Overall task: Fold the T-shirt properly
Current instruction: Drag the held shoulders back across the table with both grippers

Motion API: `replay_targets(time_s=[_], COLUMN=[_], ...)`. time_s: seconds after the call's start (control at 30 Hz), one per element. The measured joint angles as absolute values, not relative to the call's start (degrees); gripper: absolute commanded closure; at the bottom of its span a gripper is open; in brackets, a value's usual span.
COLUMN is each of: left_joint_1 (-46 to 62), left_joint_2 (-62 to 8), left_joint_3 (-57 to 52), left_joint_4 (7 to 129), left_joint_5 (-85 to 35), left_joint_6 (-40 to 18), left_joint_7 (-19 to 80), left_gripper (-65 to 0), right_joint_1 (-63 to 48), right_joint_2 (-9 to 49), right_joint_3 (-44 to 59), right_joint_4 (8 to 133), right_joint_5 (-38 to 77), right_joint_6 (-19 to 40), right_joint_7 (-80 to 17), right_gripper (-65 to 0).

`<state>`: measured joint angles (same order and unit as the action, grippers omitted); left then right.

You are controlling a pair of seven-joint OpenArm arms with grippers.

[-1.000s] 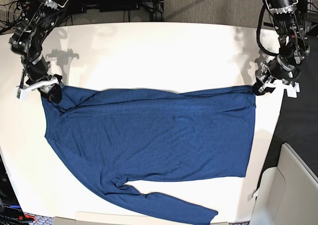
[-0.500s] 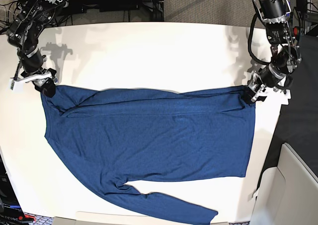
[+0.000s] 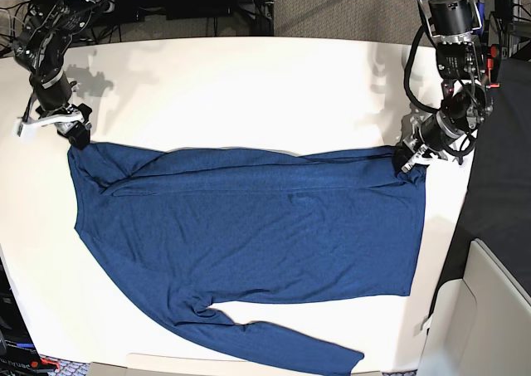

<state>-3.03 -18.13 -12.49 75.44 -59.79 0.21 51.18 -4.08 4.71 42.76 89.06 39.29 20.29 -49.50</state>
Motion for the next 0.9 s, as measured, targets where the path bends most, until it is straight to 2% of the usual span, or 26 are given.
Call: replay_targets(time_s=[0.43, 0.5, 0.63, 0.77, 0.9], left_joint_1=[-2.55, -2.57, -2.55, -1.8, 1.78], left_joint_2=[-18.11, -18.11, -18.13, -18.44, -20.34], left_joint_3=[-12.53, -12.53, -12.53, -12.53, -12.91], left_joint_4=[75.44, 75.44, 75.46, 75.99, 81.08], left_joint_5=[-59.77, -59.81, -59.81, -60.03, -59.9], left_joint_6=[0.27, 0.21, 0.19, 0.19, 0.45], left_joint_7=[51.18, 51.16, 51.18, 51.16, 51.55], left_gripper=[-0.8, -0.7, -0.6, -0.6, -0.6], right_joint_1=[7.01, 7.99, 7.94, 6.72, 2.17], right_joint_2=[5.04, 5.02, 4.82, 4.93, 4.75], right_joint_3=[43.11, 42.85, 42.72, 42.89, 45.08], right_joint_4=[75.07, 73.8, 73.78, 74.56, 78.67], right_joint_5=[40.82, 40.8, 39.38, 40.4, 40.86], right_joint_6=[20.16, 20.21, 20.4, 21.23, 25.54], right_joint_7=[-47.4, -47.33, -47.99, -49.36, -50.81], right_gripper=[-26.1, -21.3, -1.4, -0.2, -0.2])
